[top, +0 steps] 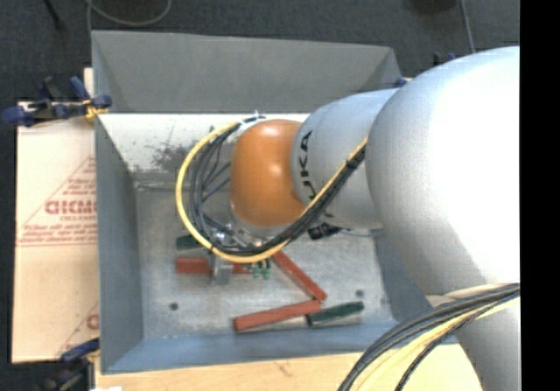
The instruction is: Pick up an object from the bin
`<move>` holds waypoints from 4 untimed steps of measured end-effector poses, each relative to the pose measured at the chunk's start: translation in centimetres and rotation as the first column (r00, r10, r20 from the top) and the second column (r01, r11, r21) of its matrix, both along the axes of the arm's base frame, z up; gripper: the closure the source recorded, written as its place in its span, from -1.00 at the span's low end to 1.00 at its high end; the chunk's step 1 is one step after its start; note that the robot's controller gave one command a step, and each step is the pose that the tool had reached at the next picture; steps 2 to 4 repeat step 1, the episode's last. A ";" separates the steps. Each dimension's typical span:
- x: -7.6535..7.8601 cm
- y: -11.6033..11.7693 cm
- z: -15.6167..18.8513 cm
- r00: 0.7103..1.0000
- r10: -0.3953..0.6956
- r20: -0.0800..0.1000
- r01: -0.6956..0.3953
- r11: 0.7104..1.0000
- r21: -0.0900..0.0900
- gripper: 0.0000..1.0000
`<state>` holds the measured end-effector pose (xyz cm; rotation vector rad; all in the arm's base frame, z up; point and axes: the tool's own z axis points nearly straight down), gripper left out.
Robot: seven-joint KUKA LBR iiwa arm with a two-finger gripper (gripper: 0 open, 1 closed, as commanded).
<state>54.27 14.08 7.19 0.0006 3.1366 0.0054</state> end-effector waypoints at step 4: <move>0.0 0.0 0.0 1.000 0.000 0.000 0.000 1.000 0.000 1.00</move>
Offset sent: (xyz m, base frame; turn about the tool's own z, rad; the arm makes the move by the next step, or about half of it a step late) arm 0.0000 0.0000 0.0000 0.0000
